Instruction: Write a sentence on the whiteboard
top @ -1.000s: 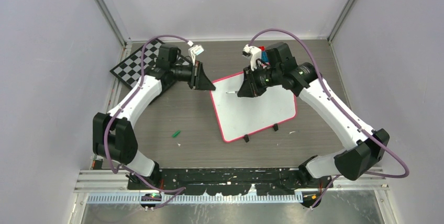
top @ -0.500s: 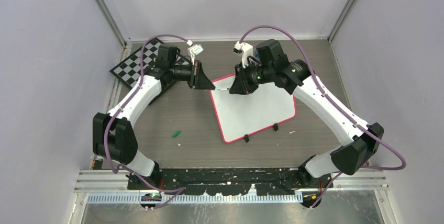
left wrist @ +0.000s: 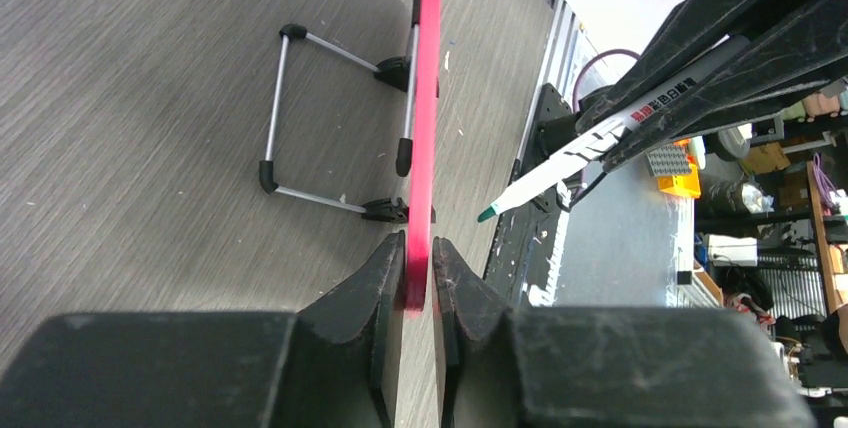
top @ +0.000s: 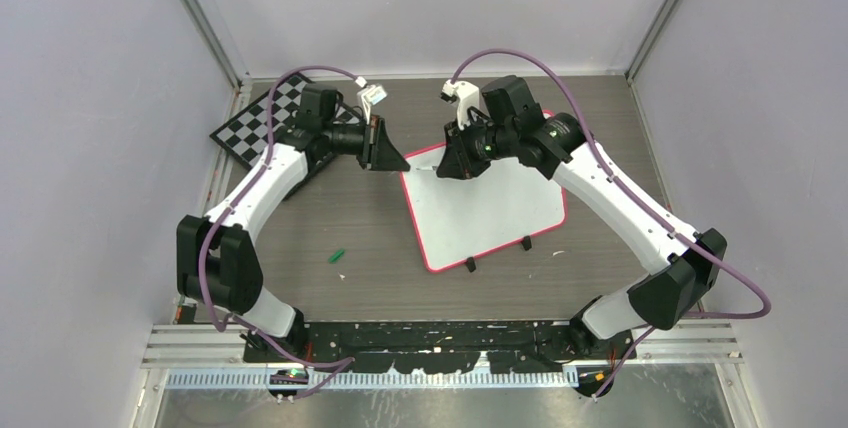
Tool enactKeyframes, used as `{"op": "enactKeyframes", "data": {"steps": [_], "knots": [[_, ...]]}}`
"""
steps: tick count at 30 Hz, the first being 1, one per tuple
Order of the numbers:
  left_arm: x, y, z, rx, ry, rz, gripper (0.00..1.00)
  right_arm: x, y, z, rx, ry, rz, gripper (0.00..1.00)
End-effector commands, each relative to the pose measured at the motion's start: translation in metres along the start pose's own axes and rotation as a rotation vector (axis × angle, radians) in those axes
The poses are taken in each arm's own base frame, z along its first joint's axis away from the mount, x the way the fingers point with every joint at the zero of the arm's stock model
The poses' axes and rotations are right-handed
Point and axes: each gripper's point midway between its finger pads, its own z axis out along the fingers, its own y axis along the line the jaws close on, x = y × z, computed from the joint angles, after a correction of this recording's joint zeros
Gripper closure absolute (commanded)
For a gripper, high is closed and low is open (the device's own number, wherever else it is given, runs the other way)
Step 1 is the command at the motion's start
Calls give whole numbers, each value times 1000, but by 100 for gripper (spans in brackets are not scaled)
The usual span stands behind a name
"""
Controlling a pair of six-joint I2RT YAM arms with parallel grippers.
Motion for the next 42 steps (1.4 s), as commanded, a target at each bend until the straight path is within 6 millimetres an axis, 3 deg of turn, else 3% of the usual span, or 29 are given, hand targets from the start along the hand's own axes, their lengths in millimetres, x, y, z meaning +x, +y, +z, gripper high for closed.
{"op": "enactKeyframes", "data": {"steps": [1, 4, 8, 11, 16, 21, 24, 32, 42], "knots": [[-18, -13, -18, 5, -53, 45, 80, -25, 9, -13, -8, -83, -35, 100], [-21, -15, -25, -3, -70, 54, 70, -23, 12, -15, -18, -79, -36, 100], [-21, -16, -24, 4, -78, 47, 69, -24, 13, -13, -30, -74, -33, 100], [-22, -10, -21, 4, -78, 30, 58, -23, 16, -11, -47, -66, -32, 100], [-28, 2, -14, -17, -85, 16, 56, -19, 18, -11, -64, -56, -30, 100], [-30, 0, -3, 3, -74, 8, 55, -16, 15, -9, -52, -51, -37, 100], [-27, -2, 4, 16, -58, 8, 58, -17, 13, -7, -49, -53, -35, 100], [-27, -1, 6, 18, -59, 3, 98, -17, 12, -2, -49, -47, -31, 100], [-21, 0, 5, 15, -55, 18, 100, -11, 7, 6, -31, -34, -22, 100]]}}
